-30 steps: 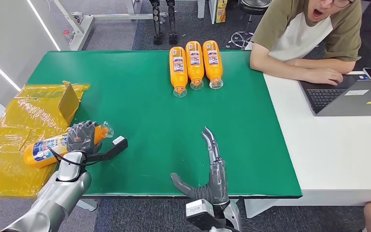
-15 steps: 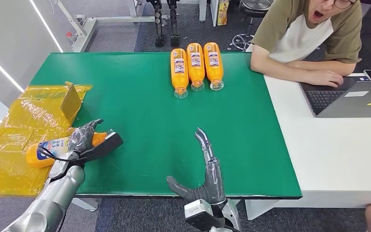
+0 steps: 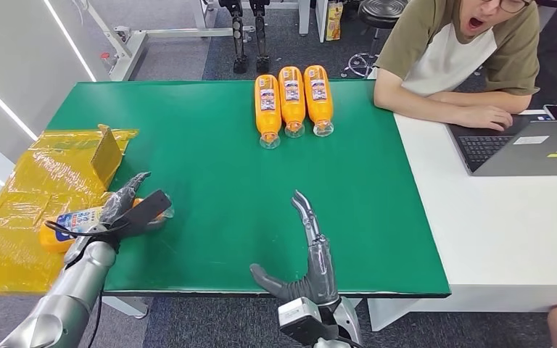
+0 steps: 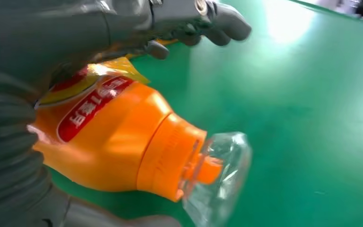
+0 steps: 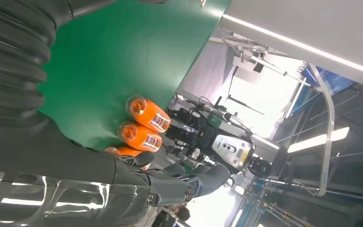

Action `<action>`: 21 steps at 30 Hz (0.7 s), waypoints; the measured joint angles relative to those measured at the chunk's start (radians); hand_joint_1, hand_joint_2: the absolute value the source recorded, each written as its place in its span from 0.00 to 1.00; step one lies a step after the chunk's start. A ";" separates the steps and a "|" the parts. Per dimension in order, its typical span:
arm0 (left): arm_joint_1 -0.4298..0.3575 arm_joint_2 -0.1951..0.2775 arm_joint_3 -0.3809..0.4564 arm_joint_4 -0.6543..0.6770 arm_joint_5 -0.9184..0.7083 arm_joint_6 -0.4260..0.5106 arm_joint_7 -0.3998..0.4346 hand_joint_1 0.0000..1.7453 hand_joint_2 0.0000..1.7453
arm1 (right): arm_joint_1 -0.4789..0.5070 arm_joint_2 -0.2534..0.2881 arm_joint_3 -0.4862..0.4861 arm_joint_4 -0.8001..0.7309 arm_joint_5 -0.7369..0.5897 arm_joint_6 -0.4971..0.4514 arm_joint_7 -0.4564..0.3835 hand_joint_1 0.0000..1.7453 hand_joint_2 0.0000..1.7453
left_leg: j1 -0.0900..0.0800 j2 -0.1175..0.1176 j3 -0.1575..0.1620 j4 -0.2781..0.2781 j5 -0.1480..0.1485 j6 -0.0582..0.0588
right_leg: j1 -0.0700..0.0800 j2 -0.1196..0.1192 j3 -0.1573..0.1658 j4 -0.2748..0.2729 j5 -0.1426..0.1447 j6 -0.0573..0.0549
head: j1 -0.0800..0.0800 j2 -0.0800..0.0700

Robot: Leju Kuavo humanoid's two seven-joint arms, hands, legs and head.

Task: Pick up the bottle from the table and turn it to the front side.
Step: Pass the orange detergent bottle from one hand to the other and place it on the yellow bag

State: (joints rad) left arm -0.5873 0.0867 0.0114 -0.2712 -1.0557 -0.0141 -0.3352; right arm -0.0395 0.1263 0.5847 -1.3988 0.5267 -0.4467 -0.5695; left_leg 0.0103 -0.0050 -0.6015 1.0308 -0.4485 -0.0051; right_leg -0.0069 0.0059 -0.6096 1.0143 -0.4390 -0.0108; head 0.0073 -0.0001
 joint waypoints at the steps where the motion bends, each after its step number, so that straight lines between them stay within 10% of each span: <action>1: -0.002 0.001 0.011 0.000 0.016 -0.034 -0.027 0.00 1.00 | -0.001 0.001 -0.001 0.002 -0.001 0.004 -0.002 0.00 1.00 | 0.000 0.000 0.000 0.000 0.000 0.000 | 0.000 0.000 0.000 0.000 0.000 0.000 | 0.000 0.000; 11: -0.008 0.019 0.068 -0.023 0.093 -0.122 -0.271 0.00 1.00 | -0.008 0.010 -0.010 0.023 -0.003 0.015 -0.011 0.00 1.00 | 0.001 0.001 -0.004 0.000 0.001 -0.002 | 0.000 0.001 -0.005 0.000 0.001 -0.002 | 0.000 0.000; 21: -0.019 0.027 0.068 -0.049 0.103 -0.127 -0.297 0.00 1.00 | -0.018 0.015 -0.011 0.036 -0.003 0.016 -0.011 0.00 1.00 | 0.001 0.001 -0.008 0.000 0.001 -0.002 | 0.000 0.001 -0.008 0.000 0.001 -0.002 | 0.000 0.000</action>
State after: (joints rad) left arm -0.6066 0.1133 0.0799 -0.3202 -0.9525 -0.1411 -0.6321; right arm -0.0573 0.1411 0.5741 -1.3626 0.5234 -0.4307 -0.5806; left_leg 0.0108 -0.0044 -0.6093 1.0311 -0.4473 -0.0069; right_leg -0.0066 0.0066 -0.6177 1.0142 -0.4382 -0.0124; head 0.0074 -0.0001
